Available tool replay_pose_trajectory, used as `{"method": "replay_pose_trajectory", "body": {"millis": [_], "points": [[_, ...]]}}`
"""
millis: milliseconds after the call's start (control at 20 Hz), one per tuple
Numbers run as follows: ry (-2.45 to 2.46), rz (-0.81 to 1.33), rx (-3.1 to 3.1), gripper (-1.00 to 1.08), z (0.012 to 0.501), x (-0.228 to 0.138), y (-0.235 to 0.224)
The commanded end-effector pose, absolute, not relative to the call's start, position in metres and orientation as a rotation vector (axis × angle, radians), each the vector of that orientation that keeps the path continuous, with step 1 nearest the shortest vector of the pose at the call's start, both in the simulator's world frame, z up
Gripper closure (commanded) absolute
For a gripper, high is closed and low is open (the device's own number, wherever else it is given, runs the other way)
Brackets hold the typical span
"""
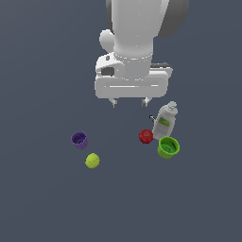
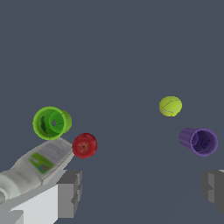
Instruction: Pick up a designated object from a clutter of objects.
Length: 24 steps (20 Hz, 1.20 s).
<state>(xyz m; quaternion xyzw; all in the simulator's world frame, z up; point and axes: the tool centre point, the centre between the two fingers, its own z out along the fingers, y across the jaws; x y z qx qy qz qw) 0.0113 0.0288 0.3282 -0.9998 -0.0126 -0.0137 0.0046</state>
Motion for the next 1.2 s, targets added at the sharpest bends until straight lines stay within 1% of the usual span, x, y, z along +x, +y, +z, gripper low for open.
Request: {"method": "replay_pose_trajectory", "body": {"millis": [0,300,600,850,1150], "points": [[-0.033,-0.039,-3.129,-0.92,0.328,0.011,0.031],[-0.057,-0.04,-3.129,-0.92,0.324,0.015,0.027],[-0.128,-0.037,-3.127,-0.92,0.307,0.026,0.015],[-0.225,-0.034,-3.121,-0.92,0.284,0.04,-0.001],[-0.38,-0.028,-3.107,-0.92,0.245,0.059,-0.029]]}}
